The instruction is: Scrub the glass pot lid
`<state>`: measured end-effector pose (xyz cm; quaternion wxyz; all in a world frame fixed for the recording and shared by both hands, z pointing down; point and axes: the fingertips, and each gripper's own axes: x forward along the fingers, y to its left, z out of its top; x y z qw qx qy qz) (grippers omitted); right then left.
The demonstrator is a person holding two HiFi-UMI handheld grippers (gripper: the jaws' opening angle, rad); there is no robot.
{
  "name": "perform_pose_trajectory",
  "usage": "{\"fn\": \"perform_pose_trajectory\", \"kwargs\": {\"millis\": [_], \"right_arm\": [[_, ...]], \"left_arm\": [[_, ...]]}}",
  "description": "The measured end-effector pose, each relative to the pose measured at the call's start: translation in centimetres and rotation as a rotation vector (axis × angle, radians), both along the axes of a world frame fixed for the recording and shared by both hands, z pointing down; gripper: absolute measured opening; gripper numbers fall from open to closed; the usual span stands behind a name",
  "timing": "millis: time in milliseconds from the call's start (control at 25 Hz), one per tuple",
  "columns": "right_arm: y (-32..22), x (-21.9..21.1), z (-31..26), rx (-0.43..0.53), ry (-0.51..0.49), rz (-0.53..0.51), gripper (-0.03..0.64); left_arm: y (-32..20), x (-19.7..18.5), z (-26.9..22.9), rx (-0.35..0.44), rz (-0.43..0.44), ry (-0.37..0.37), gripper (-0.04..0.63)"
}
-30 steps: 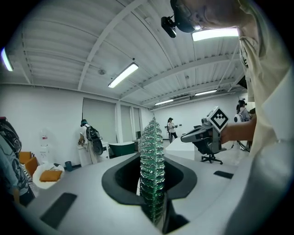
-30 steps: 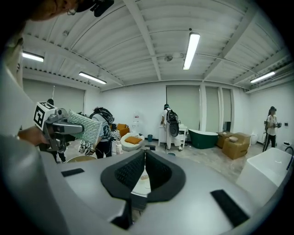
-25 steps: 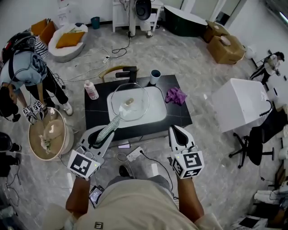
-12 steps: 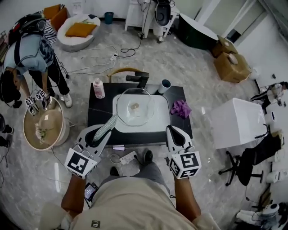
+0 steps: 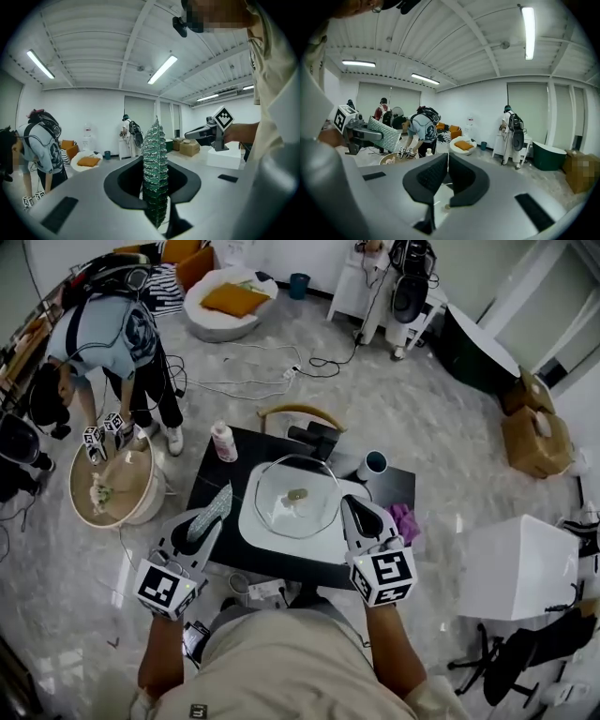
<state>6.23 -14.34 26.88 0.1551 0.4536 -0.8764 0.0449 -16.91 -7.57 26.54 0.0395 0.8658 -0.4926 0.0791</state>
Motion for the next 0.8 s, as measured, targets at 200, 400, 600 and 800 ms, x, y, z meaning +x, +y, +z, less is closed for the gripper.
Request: {"fn": "perform_pose_trajectory", "kwargs": {"millis": [200,400,600,800], "right_arm": [[-3.7,3.8,1.9,-0.059,-0.006,-0.045,0.025],[-6.1,5.7,3.1,-0.078,-0.037,-0.047,0.025],[-8.1,5.8,4.5,-0.100,-0.042,-0.061,0.025],[-9.3,6.9,6.0,-0.123,-0.049,-0.061,0.025]], "left_arm": [[-4.3,4.7,1.8,-0.028,-0.017,-0.074,0.089],[-6.4,5.8,3.0,-0.063,-0.066,-0.086,0.089],[-8.5,6.2,4.9,-0.094,-0.073,-0.121,0.089],[-10.5,8.0,7.3,-0.136,-0.077,-0.119,0.089]]}}
